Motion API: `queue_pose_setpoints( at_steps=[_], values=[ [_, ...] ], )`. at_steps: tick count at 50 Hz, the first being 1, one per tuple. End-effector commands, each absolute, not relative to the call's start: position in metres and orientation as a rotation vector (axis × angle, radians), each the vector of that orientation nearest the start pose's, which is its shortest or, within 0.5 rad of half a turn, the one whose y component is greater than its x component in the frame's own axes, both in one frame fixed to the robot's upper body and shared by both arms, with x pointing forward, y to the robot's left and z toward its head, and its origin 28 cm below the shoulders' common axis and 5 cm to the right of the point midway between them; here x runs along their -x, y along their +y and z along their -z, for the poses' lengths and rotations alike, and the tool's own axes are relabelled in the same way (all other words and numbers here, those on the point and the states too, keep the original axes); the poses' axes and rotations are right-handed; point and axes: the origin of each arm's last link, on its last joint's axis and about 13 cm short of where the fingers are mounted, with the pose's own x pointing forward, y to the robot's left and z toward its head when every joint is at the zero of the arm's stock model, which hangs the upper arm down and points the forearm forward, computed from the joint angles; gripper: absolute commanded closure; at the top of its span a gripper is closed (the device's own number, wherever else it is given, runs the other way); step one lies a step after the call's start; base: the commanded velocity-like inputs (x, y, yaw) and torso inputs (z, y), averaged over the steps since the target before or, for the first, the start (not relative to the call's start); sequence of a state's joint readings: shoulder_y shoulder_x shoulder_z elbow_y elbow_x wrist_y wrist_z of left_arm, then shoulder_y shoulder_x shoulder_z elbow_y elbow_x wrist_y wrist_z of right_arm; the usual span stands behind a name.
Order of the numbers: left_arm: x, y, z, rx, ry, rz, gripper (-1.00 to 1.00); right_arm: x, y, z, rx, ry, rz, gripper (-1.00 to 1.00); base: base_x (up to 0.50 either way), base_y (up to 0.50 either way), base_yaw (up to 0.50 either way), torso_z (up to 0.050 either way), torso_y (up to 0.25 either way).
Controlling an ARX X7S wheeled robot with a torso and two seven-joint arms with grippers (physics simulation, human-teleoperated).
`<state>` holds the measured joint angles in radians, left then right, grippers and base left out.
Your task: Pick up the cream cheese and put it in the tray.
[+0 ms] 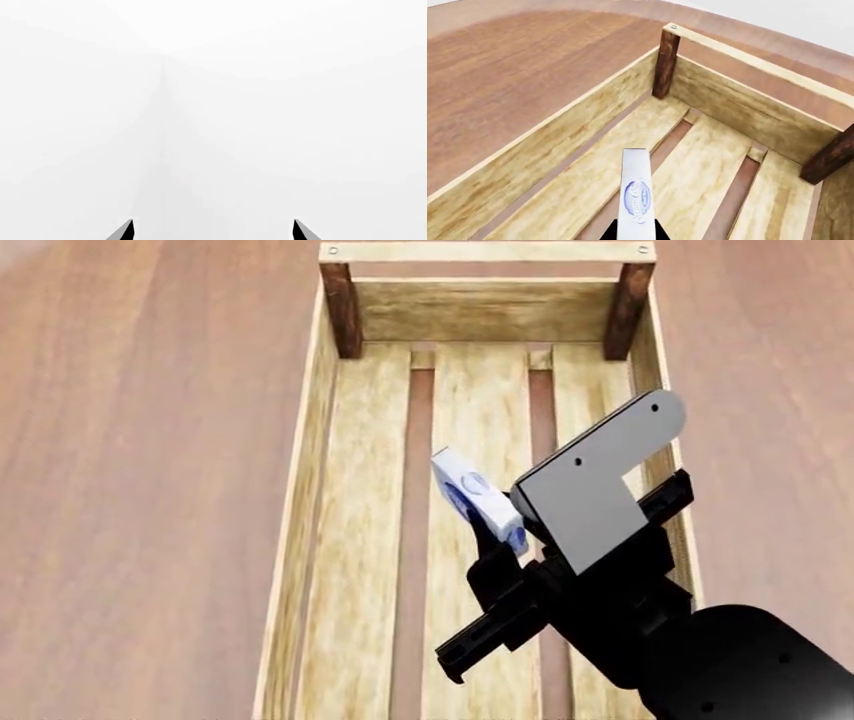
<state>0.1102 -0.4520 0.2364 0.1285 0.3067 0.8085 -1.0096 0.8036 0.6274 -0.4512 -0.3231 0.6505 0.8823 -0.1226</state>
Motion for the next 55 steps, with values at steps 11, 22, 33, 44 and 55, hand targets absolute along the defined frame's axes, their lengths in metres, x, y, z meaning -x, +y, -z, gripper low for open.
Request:
queue_pose_setpoints(
  at_steps=[11, 22, 33, 44, 55],
  values=[
    [-0.1718, 0.2361, -0.0655, -0.118, -0.945, -0.362, -1.00, -0.2900, -0.1462, -0.2038, 0.346, 0.102, -0.555, 1.00, 0.00, 0.00, 0.00, 0.000, -0.086],
    [-0.1718, 0.2359, -0.0651, -0.118, -0.947, -0.362, -1.00, -0.2903, -0.1467, -0.2038, 0.353, 0.106, -0.553, 1.00, 0.00, 0.00, 0.00, 0.000, -0.085],
    [-0.1723, 0.2357, -0.0653, -0.120, -0.946, -0.363, -1.00, -0.2904, -0.1466, -0.2037, 0.357, 0.107, -0.553, 1.00, 0.00, 0.00, 0.00, 0.000, -0.085],
    [-0.1720, 0.2359, -0.0658, -0.120, -0.947, -0.364, -1.00, -0.2911, -0.1446, -0.2022, 0.363, 0.110, -0.558, 1.00, 0.00, 0.00, 0.00, 0.000, -0.085],
    [-0.1720, 0.2361, -0.0659, -0.121, -0.948, -0.364, -1.00, -0.2915, -0.1439, -0.2014, 0.367, 0.112, -0.563, 1.00, 0.00, 0.00, 0.00, 0.000, -0.086]
  ],
)
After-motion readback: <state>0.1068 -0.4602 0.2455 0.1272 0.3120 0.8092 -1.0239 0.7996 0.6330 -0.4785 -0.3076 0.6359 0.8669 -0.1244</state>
